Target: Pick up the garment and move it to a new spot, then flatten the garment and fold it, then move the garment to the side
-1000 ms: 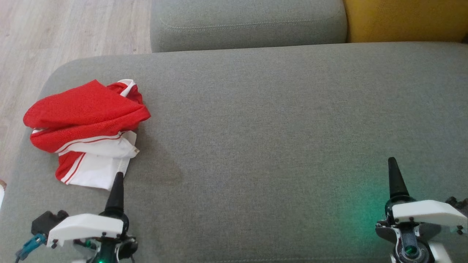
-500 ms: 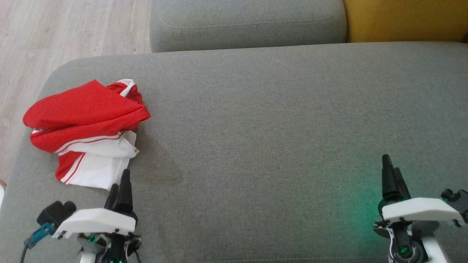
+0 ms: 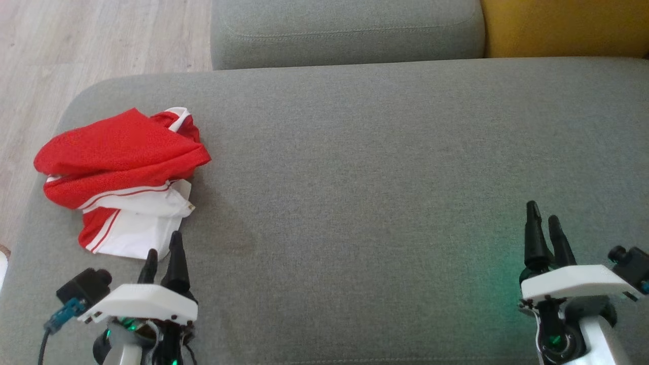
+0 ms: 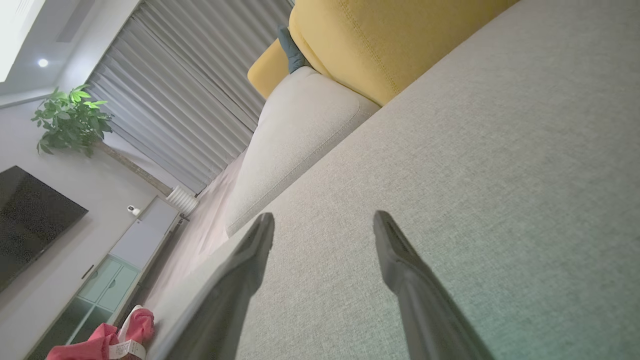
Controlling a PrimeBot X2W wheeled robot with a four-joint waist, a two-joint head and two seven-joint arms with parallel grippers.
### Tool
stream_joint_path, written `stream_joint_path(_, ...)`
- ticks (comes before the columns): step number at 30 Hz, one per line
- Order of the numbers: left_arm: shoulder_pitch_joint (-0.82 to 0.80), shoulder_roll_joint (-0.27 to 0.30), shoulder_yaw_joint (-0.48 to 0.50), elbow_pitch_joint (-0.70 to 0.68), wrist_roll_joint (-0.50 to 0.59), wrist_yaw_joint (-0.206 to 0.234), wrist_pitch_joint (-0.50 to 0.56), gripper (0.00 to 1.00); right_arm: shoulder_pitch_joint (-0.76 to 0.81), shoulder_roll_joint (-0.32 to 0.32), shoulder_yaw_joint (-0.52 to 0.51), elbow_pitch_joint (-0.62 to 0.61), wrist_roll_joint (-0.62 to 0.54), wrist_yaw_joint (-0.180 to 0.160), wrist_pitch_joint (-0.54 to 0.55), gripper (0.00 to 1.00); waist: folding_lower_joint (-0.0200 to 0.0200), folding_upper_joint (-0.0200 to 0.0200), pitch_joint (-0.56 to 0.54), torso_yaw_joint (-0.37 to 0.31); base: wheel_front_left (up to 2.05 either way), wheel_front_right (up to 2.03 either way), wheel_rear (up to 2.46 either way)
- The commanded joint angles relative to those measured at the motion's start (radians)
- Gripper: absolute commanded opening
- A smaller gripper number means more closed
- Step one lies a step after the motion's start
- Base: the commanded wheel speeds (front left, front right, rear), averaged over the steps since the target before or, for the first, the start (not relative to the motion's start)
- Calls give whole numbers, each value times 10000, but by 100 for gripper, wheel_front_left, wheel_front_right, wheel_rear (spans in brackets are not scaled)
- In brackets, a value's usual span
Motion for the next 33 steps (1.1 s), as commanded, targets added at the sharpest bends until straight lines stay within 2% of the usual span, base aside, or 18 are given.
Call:
stream_joint_path(1,-556,168,107,-393,458,129,-166,100,-593,-111,160,-394,-443,45,-168,100,0,0,1,1,0,0,0)
stream_joint_path(33,-454,297,-341,-531,4389,1104,-1102,100,-815,-87,304,163,-4543,66,-1112,100,0,0,73,-17,0,0,0)
